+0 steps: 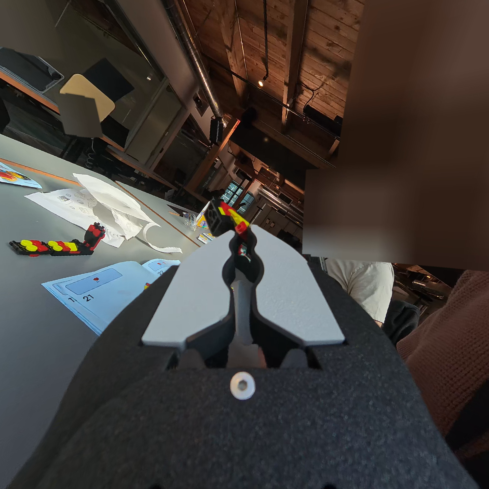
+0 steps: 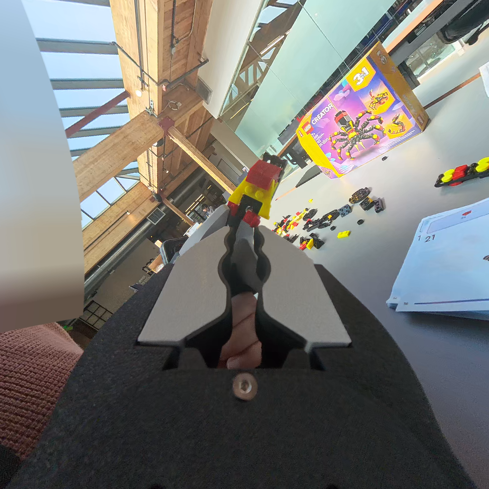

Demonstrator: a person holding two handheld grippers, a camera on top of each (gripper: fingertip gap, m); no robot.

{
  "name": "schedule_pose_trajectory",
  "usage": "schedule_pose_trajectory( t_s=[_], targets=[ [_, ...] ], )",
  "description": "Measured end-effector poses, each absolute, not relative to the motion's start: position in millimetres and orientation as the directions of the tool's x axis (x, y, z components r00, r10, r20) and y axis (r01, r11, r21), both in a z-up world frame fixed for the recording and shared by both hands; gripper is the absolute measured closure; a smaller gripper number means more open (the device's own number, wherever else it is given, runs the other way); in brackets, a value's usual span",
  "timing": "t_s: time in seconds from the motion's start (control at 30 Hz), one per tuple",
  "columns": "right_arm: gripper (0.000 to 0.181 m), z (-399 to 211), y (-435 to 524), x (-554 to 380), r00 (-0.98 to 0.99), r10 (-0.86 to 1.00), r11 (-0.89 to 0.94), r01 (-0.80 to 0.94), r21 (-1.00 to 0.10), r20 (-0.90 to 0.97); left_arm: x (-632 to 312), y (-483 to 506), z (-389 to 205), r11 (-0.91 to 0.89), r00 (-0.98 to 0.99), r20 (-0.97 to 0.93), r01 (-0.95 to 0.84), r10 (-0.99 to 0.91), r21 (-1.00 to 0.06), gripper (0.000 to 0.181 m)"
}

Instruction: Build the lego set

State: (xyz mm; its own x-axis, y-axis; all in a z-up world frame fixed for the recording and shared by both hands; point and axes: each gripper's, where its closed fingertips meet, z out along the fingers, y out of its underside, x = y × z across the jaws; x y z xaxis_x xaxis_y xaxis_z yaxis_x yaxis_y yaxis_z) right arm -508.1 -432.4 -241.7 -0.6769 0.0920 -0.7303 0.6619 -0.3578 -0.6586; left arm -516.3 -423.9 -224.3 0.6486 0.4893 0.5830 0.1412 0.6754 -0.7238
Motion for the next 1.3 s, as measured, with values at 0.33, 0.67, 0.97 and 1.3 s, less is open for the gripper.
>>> schedule_pose_trajectory(
  t_s=[0.33, 0.67, 0.97, 1.3],
  targets=[
    [0.178, -245.1, -426.7, -513.0, -0.728, 0.142, -0.304, 0.613, -0.73, -0.67, -523.8, -434.8, -242.9, 0.663, 0.597, 0.617, 0.181, 0.513, -0.727, 0.175],
    [0.17, -225.1, -394.5, -593.8, -0.86, 0.28, -0.211, 0.378, -0.901, -0.427, -534.5, -460.4, -218.3, 0.413, 0.699, 0.352, 0.089, 0.623, -0.907, 0.175],
    [0.165, -253.3, -456.9, -625.0, -0.963, 0.263, -0.009, -0.064, -0.998, 0.06, -540.5, -494.6, -233.6, 0.21, 0.661, 0.116, -0.064, 0.741, -0.976, 0.175],
    [0.162, -252.5, -455.0, -601.6, -0.978, 0.202, -0.048, -0.066, -0.997, 0.055, -537.3, -473.1, -250.0, -0.005, 0.641, -0.09, -0.133, 0.762, -0.991, 0.177]
  ],
)
